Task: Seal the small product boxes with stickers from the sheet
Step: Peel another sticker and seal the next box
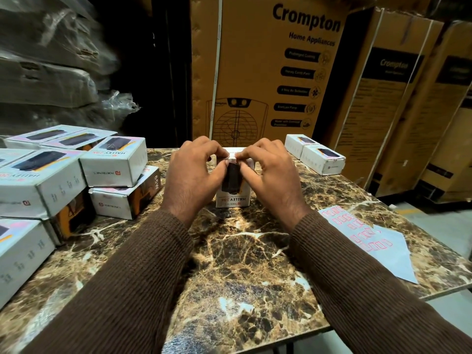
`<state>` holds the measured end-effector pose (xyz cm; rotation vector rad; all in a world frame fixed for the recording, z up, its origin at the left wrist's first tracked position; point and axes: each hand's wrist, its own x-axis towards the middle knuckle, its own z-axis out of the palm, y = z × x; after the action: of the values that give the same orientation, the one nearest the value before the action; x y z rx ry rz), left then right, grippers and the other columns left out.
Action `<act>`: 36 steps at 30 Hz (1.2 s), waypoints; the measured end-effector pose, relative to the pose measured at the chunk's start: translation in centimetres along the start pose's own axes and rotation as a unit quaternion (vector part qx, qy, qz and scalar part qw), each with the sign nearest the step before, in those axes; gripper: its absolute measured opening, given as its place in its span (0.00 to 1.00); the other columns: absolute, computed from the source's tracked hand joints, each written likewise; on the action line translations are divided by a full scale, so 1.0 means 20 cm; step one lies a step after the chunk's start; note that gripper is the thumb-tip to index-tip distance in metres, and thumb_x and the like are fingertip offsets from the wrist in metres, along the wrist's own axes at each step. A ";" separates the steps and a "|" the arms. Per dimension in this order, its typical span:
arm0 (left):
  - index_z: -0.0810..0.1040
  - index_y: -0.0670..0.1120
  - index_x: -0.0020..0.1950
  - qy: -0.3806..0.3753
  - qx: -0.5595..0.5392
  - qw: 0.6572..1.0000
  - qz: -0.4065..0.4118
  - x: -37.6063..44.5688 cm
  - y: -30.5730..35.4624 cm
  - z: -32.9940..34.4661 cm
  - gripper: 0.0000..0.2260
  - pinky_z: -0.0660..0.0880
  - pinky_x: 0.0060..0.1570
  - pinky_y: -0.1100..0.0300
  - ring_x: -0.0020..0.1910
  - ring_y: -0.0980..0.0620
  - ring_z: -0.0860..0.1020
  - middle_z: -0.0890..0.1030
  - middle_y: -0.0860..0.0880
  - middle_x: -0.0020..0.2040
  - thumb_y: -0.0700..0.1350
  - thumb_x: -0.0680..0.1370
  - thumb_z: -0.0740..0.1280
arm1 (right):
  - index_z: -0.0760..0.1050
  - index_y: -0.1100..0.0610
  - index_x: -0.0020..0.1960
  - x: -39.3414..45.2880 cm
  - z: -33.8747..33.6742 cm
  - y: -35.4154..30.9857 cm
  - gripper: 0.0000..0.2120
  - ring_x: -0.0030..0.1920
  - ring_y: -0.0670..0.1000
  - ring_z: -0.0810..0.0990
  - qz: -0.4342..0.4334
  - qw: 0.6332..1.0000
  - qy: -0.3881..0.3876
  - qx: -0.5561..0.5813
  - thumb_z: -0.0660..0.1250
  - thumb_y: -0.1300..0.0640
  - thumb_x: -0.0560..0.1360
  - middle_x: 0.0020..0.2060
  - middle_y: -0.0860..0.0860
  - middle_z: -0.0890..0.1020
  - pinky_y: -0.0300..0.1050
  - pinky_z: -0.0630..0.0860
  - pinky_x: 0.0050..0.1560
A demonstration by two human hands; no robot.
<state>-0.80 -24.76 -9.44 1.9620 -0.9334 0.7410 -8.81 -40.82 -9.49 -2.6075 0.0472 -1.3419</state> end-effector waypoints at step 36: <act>0.83 0.51 0.52 0.002 -0.007 1.000 0.004 0.00 -0.01 0.00 0.05 0.77 0.54 0.42 0.51 0.52 0.76 0.79 0.57 0.50 0.50 0.79 0.71 | 0.81 0.52 0.51 0.01 0.02 0.01 0.04 0.53 0.48 0.73 0.037 0.996 0.000 0.087 0.71 0.59 0.79 0.47 0.45 0.79 0.35 0.65 0.50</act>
<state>-0.69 -24.61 -9.55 1.9453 -0.9431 0.7417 -8.33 -40.97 -9.64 -2.4379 0.0259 -1.2603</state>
